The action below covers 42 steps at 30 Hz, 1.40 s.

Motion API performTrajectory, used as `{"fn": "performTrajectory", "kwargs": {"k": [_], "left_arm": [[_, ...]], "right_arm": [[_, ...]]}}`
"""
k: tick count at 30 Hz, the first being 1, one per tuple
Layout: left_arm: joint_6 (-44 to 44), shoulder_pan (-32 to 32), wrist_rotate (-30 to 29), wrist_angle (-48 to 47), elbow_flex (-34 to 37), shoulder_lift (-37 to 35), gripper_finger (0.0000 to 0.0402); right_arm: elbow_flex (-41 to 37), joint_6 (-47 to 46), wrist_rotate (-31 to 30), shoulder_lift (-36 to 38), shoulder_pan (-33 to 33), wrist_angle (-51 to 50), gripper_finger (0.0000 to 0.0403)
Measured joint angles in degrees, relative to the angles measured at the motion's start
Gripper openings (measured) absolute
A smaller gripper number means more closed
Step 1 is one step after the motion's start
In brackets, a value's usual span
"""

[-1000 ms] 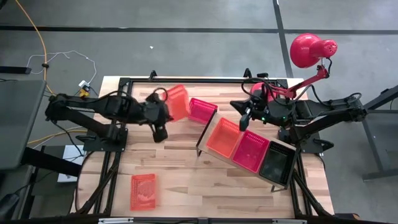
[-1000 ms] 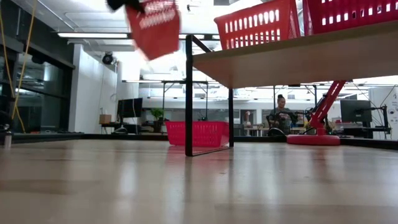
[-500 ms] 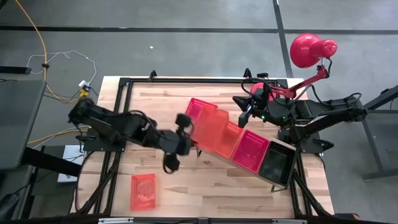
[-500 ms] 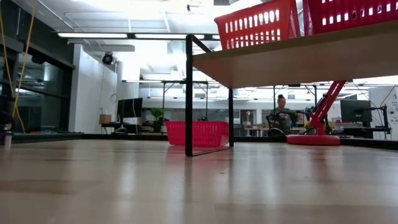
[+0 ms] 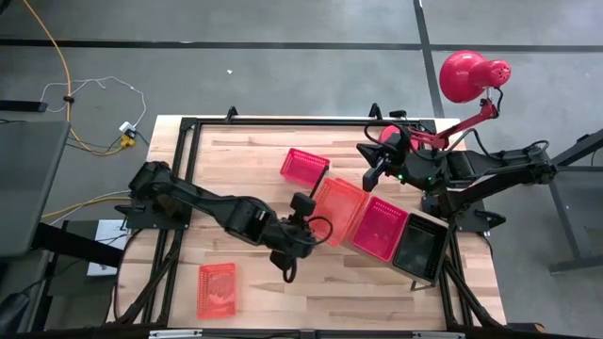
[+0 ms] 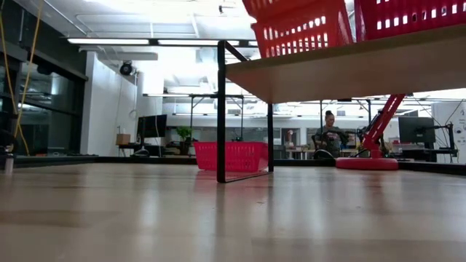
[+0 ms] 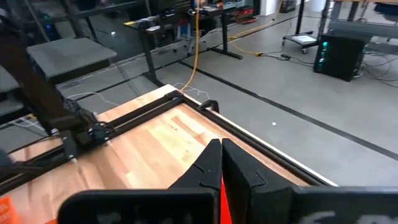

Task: Stack baskets on shelf by color
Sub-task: Stack the top orange bin on the orange bin on the shelf

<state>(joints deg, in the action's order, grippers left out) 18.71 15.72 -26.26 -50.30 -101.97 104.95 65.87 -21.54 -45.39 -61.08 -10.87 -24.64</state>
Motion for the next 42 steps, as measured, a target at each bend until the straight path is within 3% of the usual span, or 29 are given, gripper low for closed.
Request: {"fn": "performTrajectory", "kwargs": {"k": [15,25,31,42], "left_arm": [[8.07,-0.77,-2.05,4.96,-0.04,0.81,0.0],[10.46,-6.32,0.39,9.43,-0.04,0.72,0.0],[10.57,-8.18,7.92,8.99,-0.07,-0.04,0.0],[11.51,-9.77,8.15,6.71,-0.01,1.4,0.0]], "right_arm": [[0.0,-1.99,1.44,-0.02,-0.04,0.06,0.0],[0.0,-4.13,1.8,-0.02,-0.04,0.07,0.0],[0.0,-4.17,3.69,-0.02,-0.04,0.09,0.0],[0.0,-5.49,3.63,-0.02,-0.06,0.11,0.0]]}}
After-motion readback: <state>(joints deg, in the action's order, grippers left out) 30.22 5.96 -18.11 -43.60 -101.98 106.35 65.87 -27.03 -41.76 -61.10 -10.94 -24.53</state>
